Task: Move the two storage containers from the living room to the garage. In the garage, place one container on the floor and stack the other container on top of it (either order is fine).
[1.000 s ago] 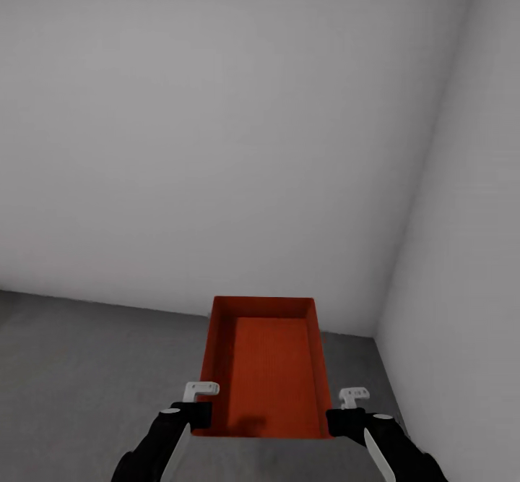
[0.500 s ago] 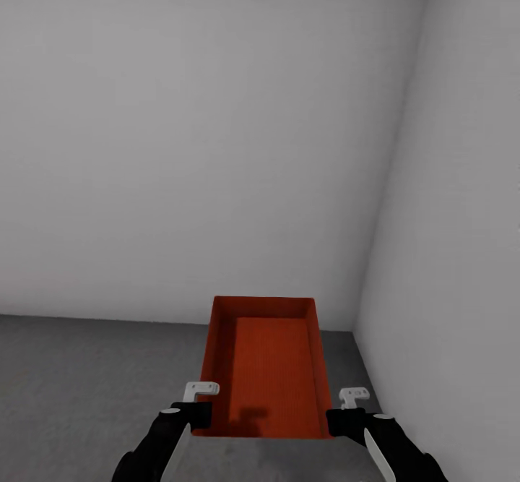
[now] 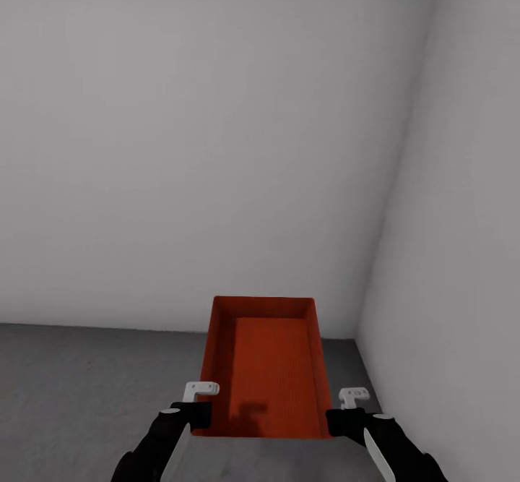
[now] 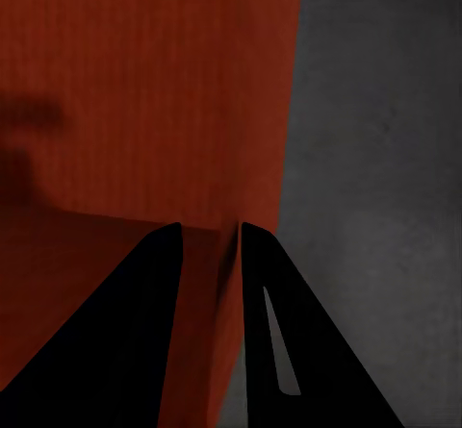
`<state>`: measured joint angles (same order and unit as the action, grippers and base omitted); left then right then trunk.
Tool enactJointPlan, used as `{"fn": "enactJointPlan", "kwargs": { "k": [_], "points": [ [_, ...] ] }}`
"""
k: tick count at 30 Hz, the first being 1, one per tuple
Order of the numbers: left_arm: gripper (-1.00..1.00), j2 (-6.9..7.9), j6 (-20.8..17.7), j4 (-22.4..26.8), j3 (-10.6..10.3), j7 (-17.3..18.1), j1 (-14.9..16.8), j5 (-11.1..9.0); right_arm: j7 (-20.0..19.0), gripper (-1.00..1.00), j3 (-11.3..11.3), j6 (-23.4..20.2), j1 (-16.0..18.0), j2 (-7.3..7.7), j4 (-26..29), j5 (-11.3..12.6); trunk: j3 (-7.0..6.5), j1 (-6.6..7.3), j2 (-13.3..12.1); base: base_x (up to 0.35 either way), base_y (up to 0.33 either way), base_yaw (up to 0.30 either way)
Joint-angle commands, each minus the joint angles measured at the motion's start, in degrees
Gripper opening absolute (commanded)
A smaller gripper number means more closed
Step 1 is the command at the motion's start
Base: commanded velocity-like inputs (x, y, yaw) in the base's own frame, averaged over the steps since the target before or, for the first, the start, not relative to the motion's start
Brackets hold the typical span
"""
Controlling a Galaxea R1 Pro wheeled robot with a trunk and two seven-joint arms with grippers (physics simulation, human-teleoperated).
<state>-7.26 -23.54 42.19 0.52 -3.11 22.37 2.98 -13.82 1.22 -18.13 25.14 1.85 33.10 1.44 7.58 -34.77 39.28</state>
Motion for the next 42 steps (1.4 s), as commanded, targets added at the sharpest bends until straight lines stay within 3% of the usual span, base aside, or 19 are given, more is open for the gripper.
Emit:
{"fn": "enactJointPlan", "kwargs": {
  "k": [1, 8, 22, 42],
  "points": [
    [-1.00, -0.30, -0.45, 0.09, 0.80, -0.49, 0.05, -0.78, -0.07, -1.00, 1.78, 0.73, 0.00, -0.26, 0.21, -0.03, 0.10, -0.02, 0.09, 0.027, 0.000, -0.150],
    [-1.00, -0.30, -0.45, 0.09, 0.80, -0.49, 0.05, -0.78, -0.07, -1.00, 1.78, 0.73, 0.00, -0.26, 0.21, -0.06, 0.10, -0.02, 0.09, 0.008, 0.000, -0.135],
    [-1.00, -0.30, -0.45, 0.09, 0.80, -0.49, 0.05, -0.78, -0.07, -1.00, 1.85, 0.73, 0.00, -0.26, 0.21, -0.06, 0.10, -0.02, 0.09, 0.177, 0.000, -0.004],
    [-1.00, -0.31, -0.45, 0.09, 0.75, -0.49, 0.05, -0.78, -0.07, -1.00, 1.77, 0.73, 0.00, -0.26, 0.21, -0.03, 0.10, -0.02, 0.09, 0.043, -0.005, 0.000]
  ]
}}
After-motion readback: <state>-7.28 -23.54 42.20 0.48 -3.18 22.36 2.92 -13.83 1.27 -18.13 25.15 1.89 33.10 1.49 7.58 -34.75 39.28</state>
